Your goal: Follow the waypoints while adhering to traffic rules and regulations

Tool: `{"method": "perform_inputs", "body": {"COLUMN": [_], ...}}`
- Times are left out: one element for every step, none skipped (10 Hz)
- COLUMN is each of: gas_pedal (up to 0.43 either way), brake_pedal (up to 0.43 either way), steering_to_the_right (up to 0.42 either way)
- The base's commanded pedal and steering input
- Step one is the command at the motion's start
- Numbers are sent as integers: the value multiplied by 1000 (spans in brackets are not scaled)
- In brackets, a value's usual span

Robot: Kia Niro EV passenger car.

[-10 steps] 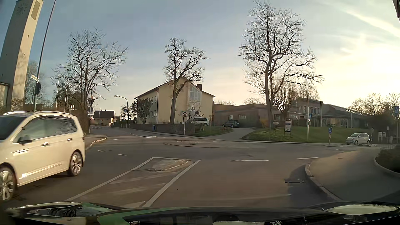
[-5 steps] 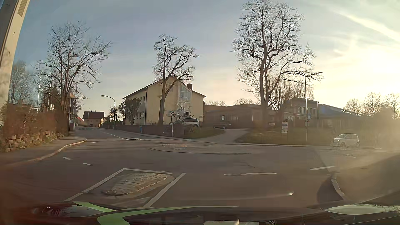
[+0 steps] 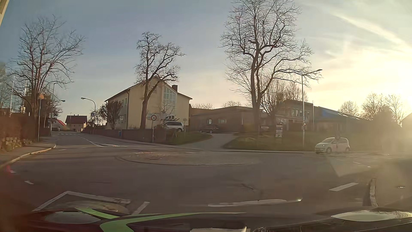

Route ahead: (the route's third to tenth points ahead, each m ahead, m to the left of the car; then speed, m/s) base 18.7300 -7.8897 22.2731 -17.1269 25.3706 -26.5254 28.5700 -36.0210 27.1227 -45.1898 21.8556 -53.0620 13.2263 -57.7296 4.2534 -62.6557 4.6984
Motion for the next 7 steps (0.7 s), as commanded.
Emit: {"method": "perform_inputs", "body": {"gas_pedal": [59, 59, 67, 79, 79, 87, 87], "brake_pedal": [0, 0, 0, 0, 0, 0, 0], "steering_to_the_right": [187, 198, 205, 211, 213, 215, 223]}}
